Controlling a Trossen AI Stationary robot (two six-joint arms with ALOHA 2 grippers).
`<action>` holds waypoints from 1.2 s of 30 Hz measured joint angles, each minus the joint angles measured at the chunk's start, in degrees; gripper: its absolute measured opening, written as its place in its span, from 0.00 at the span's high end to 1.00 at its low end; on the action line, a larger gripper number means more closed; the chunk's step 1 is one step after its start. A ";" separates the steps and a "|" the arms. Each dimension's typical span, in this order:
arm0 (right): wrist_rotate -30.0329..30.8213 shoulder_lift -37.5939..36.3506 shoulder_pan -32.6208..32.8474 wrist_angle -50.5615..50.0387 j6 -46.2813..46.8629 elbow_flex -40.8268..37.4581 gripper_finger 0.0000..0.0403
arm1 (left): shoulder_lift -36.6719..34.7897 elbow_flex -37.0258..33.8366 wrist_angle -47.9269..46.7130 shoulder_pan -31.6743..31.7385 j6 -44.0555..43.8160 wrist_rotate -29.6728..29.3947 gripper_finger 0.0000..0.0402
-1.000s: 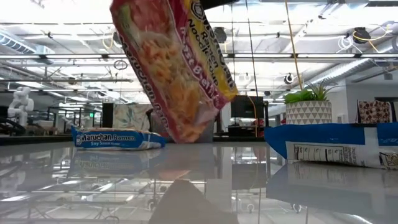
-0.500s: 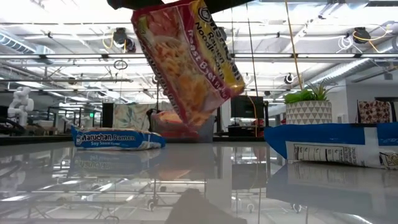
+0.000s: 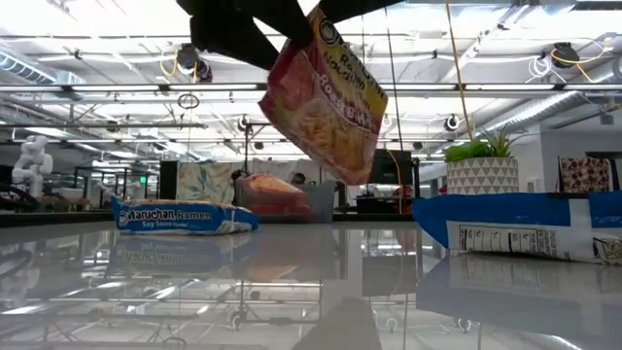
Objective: Sort Maruchan noodles
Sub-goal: Put the red noodle pack into the white bin
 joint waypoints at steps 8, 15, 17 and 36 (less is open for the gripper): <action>-0.16 0.00 -0.47 -2.77 1.66 0.02 1.00 | -0.04 -0.02 3.79 0.29 0.04 5.62 0.14; -0.33 0.00 -0.98 -3.63 3.08 0.02 1.00 | -0.04 -0.02 6.13 -0.29 0.40 8.40 0.14; -0.33 0.00 -0.96 -3.63 3.45 0.02 1.00 | -0.04 -0.02 5.88 0.26 0.37 8.41 0.14; -0.38 0.00 -0.98 -2.22 3.80 0.02 1.00 | -0.04 -0.02 1.45 3.30 -1.16 8.28 0.35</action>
